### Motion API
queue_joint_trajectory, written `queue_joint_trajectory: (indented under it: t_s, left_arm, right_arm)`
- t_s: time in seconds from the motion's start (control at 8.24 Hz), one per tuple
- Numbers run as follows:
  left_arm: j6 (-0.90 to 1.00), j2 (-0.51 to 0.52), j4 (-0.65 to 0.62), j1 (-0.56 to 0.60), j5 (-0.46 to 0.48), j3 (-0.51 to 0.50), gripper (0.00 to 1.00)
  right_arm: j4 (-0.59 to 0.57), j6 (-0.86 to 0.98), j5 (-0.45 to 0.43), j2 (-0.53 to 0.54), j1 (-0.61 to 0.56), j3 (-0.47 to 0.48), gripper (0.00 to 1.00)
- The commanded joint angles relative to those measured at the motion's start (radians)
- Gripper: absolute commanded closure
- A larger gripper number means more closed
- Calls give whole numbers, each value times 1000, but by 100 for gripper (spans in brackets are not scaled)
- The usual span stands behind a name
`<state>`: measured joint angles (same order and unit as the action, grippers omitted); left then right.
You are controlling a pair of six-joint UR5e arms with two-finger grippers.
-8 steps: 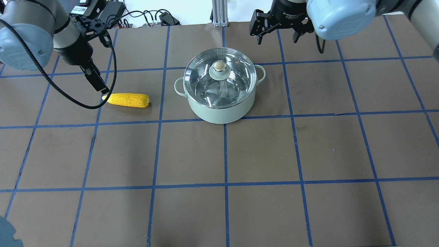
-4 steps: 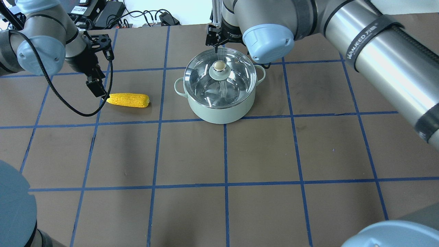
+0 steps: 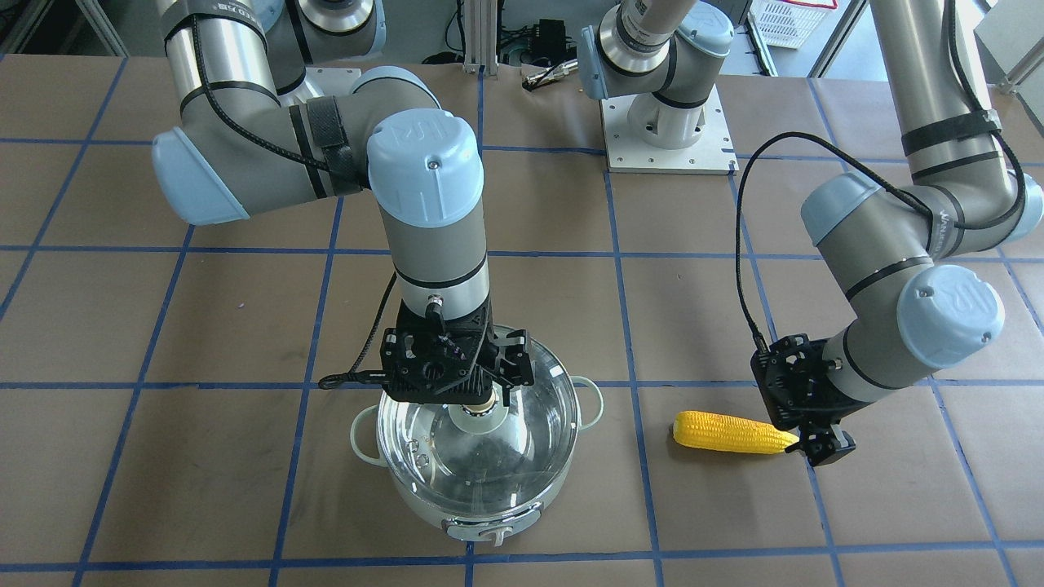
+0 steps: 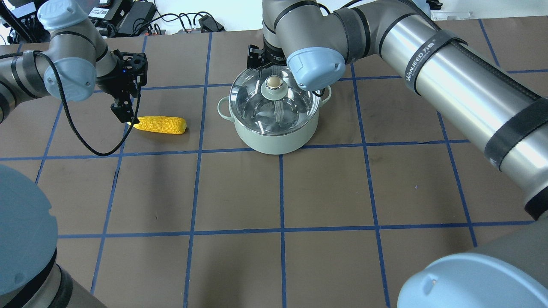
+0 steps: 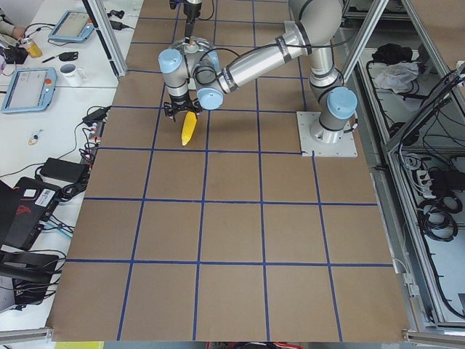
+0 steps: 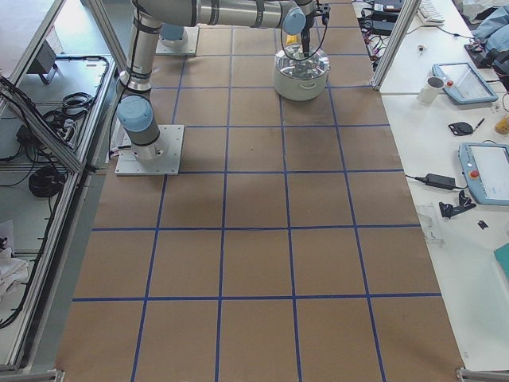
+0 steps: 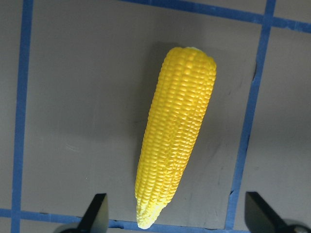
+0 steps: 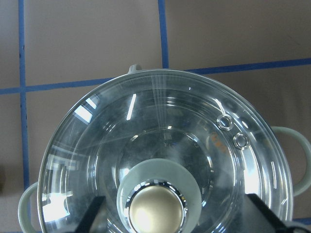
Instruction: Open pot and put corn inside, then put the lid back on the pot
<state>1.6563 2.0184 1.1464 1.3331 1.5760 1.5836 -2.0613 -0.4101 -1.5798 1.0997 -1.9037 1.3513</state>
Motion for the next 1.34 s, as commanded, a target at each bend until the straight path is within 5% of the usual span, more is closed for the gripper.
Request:
queue_joint_trajectory:
  t_s: [0.0,0.73,1.21]
  left_arm:
    - [114,34,-22,0,-1,6,0]
    - [180,114,-86,0,-2,16,0]
    - [166,118,-86,0,-10,29,0]
  right_arm:
    - [-2,-1,3,-23,-5,2,6]
    - [-3,-7,0,-29,-20,2,12]
    - [-2,-7,1,-29,-20,2,49]
